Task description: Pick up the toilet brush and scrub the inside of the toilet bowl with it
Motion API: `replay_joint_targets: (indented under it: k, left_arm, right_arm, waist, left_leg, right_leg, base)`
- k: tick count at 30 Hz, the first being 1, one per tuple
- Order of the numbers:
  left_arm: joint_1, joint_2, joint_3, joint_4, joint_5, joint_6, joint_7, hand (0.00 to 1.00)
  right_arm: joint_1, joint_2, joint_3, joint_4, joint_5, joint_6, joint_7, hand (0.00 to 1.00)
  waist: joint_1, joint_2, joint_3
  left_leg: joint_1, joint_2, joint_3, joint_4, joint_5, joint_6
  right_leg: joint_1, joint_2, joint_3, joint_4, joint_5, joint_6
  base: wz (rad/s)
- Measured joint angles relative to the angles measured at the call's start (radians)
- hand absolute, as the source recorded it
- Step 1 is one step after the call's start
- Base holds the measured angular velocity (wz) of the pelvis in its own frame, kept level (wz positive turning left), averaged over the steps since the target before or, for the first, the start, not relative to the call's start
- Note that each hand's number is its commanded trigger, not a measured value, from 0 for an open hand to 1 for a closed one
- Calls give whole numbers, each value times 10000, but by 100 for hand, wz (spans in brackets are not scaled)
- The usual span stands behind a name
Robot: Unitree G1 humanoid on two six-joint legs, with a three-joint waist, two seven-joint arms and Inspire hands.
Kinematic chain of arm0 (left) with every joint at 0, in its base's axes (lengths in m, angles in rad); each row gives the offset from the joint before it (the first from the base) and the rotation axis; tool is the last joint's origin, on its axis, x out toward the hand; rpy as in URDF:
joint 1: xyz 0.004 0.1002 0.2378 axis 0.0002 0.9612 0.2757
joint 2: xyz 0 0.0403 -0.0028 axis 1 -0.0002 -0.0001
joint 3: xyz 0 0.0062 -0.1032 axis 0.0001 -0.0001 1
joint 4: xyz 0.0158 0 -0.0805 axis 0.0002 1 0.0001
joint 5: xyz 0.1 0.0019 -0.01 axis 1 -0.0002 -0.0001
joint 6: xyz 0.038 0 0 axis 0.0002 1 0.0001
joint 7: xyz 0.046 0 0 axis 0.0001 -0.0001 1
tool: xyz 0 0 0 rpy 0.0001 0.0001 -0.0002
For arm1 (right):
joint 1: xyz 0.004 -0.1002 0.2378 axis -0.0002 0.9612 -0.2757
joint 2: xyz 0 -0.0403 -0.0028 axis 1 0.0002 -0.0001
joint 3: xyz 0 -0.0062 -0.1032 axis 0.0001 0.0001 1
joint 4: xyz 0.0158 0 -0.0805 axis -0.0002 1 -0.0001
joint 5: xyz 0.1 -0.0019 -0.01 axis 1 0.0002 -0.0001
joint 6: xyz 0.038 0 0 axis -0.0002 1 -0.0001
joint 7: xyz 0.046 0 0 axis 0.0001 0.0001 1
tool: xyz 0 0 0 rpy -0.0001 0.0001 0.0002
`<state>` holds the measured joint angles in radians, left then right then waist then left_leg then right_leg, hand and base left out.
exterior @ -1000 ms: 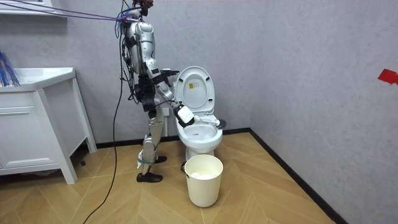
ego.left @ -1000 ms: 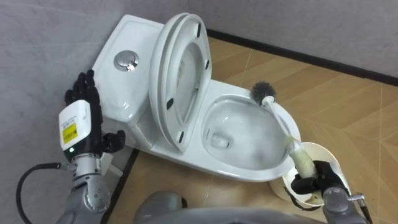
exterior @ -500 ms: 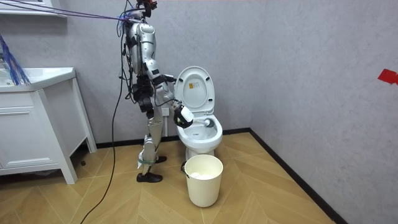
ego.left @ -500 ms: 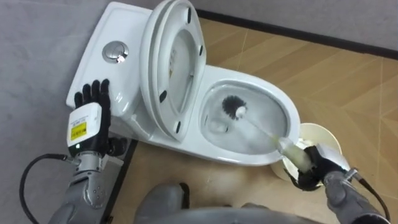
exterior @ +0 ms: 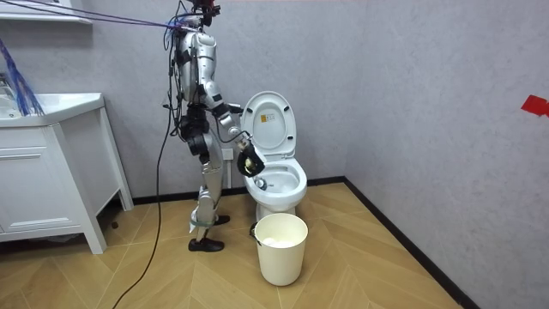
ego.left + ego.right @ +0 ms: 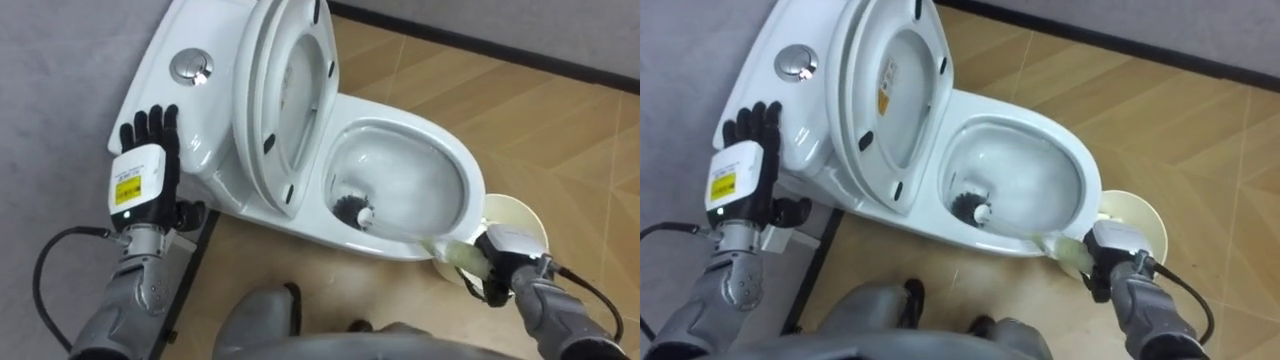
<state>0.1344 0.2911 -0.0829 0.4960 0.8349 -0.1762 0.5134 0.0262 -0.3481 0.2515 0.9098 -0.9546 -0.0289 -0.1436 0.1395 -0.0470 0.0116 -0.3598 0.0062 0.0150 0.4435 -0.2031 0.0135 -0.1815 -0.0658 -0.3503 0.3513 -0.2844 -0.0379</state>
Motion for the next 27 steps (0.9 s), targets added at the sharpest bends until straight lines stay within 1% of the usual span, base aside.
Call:
replay_joint_targets:
  k: [1,3,4,7,8,9,11,13,14,15,16,17,18,19,20,21,23,24,25,26,27]
  left_arm:
    - [-135,2,-14,135,0,-50,64,0]
    - [-264,12,-17,207,1,-54,137,0]
    - [-360,38,-38,285,2,-51,237,0]
    - [-591,106,-163,355,-54,24,319,0]
    - [-758,106,-170,428,-185,13,362,0]
    - [-1005,114,-173,620,-183,6,405,0]
    - [-1263,172,-194,727,-190,13,433,0]
    - [-1646,348,-369,756,-203,4,458,0]
    - [-1706,391,-403,755,-202,-30,446,0]
    - [-1851,452,-447,751,-200,-102,429,0]
    - [-2092,541,-642,731,-213,-114,419,0]
    - [-2187,568,-706,720,-213,-122,417,0]
    - [-2353,620,-831,655,-203,-128,429,0]
    - [-2413,636,-877,570,-202,-156,445,0]
    - [-2448,640,-885,545,-199,-181,451,0]
    - [-2537,647,-924,534,-197,-231,452,0]
    - [-2708,722,-1143,493,-273,-217,480,0]
    - [-2850,795,-1365,468,-414,-190,524,0]
    - [-2962,828,-1523,422,-580,-170,607,0]
    - [-3007,827,-1547,388,-589,-138,654,0]
    - [-3079,831,-1559,321,-587,-101,688,0]
  right_arm:
    - [3,-102,51,20,35,-3,-80,100]
    - [-54,-209,58,30,36,15,-76,100]
    - [-132,-247,102,45,32,77,-76,100]
    - [-313,-325,215,187,113,95,-119,100]
    - [-524,-338,217,339,269,99,-126,100]
    - [-764,-371,244,502,385,94,-179,100]
    - [-1169,-452,389,633,506,122,-188,100]
    - [-1927,-567,562,1105,857,64,-173,100]
    - [-2094,-617,630,1218,871,43,-172,100]
    - [-2443,-720,728,1418,946,9,-174,100]
    - [-2749,-862,859,1540,1200,2,-175,100]
    - [-2945,-911,901,1648,1307,3,-178,100]
    - [-3329,-954,899,1860,1572,10,-175,100]
    - [-3621,-958,895,1880,1849,88,-176,100]
    - [-3752,-964,895,1877,2020,83,-183,100]
    - [-3994,-965,886,1874,2278,60,-207,100]
    - [-4363,-1003,904,1965,2695,245,-226,100]
    - [-4556,-1071,951,2143,3041,371,-225,100]
    - [-4679,-1173,988,2147,3407,502,-225,100]
    - [-4772,-1215,992,2148,3660,536,-225,100]
    - [-4889,-1296,991,2151,4061,541,-226,100]
  waist:
    - [32,-29,12]
    - [70,-42,-4]
    - [98,-47,1]
    - [114,-21,13]
    - [187,8,36]
    - [282,29,84]
    - [330,35,100]
    - [378,58,194]
    - [420,52,219]
    - [515,48,280]
    - [586,37,322]
    - [593,47,331]
    - [611,75,377]
    - [646,74,388]
    - [651,76,391]
    - [656,84,396]
    - [724,101,422]
    - [761,106,441]
    - [838,96,454]
    - [851,104,471]
    - [888,110,472]
  left_leg:
    - [-38,1,-13,18,1,-1]
    - [-154,24,-28,67,1,-1]
    - [-206,49,-24,75,1,-1]
    - [-461,70,-62,226,1,0]
    - [-617,70,-99,260,2,0]
    - [-781,62,-100,318,22,-3]
    - [-1125,29,-91,421,70,10]
    - [-1570,-9,-128,712,84,27]
    - [-1644,-22,-160,745,92,40]
    - [-1791,-37,-189,789,135,63]
    - [-1975,-37,-206,805,209,90]
    - [-2105,-41,-214,813,247,107]
    - [-2336,-54,-228,916,286,136]
    - [-2550,-105,-227,1029,305,169]
    - [-2638,-137,-226,1090,307,175]
    - [-2794,-212,-219,1176,324,205]
    - [-3006,-278,-234,1309,333,232]
    - [-3140,-328,-253,1391,344,252]
    - [-3309,-349,-263,1477,336,270]
    - [-3397,-351,-270,1491,333,276]
    - [-3570,-351,-274,1529,336,279]
  right_leg:
    - [-20,1,-22,3,5,4]
    - [-101,42,-16,-40,45,10]
    - [-146,76,3,-83,83,-1]
    - [-346,86,-23,21,92,-12]
    - [-512,55,-40,180,82,-31]
    - [-721,7,-66,375,65,-57]
    - [-1149,-85,-81,773,-3,-88]
    - [-1641,-213,-111,1224,-112,-123]
    - [-1742,-241,-101,1319,-132,-127]
    - [-1911,-291,-115,1397,-152,-137]
    - [-2111,-371,-173,1518,-179,-145]
    - [-2245,-404,-205,1571,-182,-144]
    - [-2473,-457,-244,1727,-184,-144]
    - [-2723,-558,-239,1966,-240,-139]
    - [-2833,-609,-222,2096,-280,-126]
    - [-3025,-727,-220,2339,-350,-103]
    - [-3281,-823,-221,2583,-405,-101]
    - [-3421,-893,-234,2748,-452,-86]
    - [-3604,-929,-199,2894,-484,-92]
    - [-3691,-934,-187,2949,-488,-94]
    - [-3883,-940,-163,3044,-486,-98]
  base:
    - [4]
    - [0]
    - [-3]
    - [0]
    - [0]
    - [-5]
    - [-2]
    - [5]
    - [4]
    - [5]
    - [9]
    - [15]
    - [13]
    - [10]
    - [8]
    - [9]
    - [8]
    - [7]
    - [5]
    - [0]
    - [-4]
